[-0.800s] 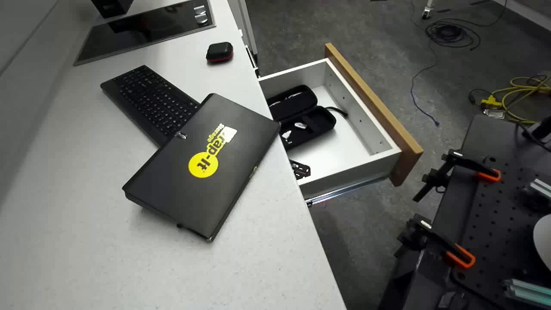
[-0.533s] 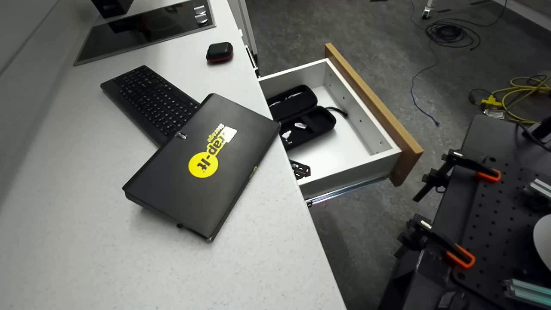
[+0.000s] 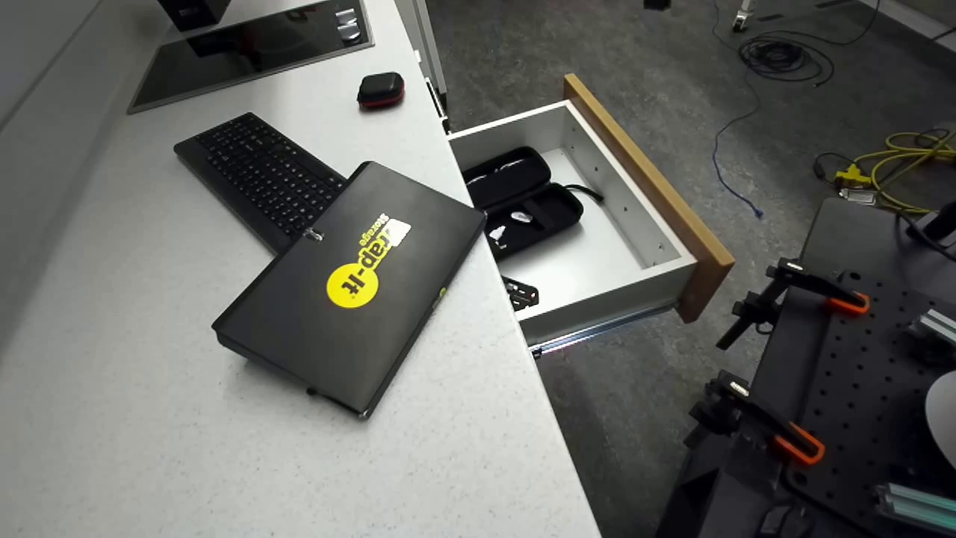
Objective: Close the drawer
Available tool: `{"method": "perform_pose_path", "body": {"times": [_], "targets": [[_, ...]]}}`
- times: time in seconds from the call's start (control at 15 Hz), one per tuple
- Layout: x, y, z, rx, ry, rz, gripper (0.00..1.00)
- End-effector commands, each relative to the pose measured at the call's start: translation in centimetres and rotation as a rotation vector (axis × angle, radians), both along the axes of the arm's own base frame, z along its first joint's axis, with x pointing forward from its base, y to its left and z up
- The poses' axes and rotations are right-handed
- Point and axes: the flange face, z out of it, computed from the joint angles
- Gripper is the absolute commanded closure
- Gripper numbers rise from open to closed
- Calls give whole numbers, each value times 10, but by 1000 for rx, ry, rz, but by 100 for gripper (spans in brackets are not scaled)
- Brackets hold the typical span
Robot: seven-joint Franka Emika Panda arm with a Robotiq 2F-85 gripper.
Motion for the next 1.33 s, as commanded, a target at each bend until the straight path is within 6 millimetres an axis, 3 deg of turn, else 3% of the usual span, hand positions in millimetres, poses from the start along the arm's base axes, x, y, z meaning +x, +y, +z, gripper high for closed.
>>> {"method": "perform_pose_path", "body": {"times": [0.0,0.2,0.33,0.4,0.53,0.87,1.27], "targets": [[4,-70,-41,-58,-19,-129,0],[6,-118,-72,-49,-35,-220,0],[5,-136,-85,-16,-9,-278,0],[-2,-124,-79,-24,-11,-221,0],[-3,-129,-89,-21,8,-230,0],[-1,-125,-86,-22,2,-220,0],[15,-170,-176,-63,-18,-325,0]]}}
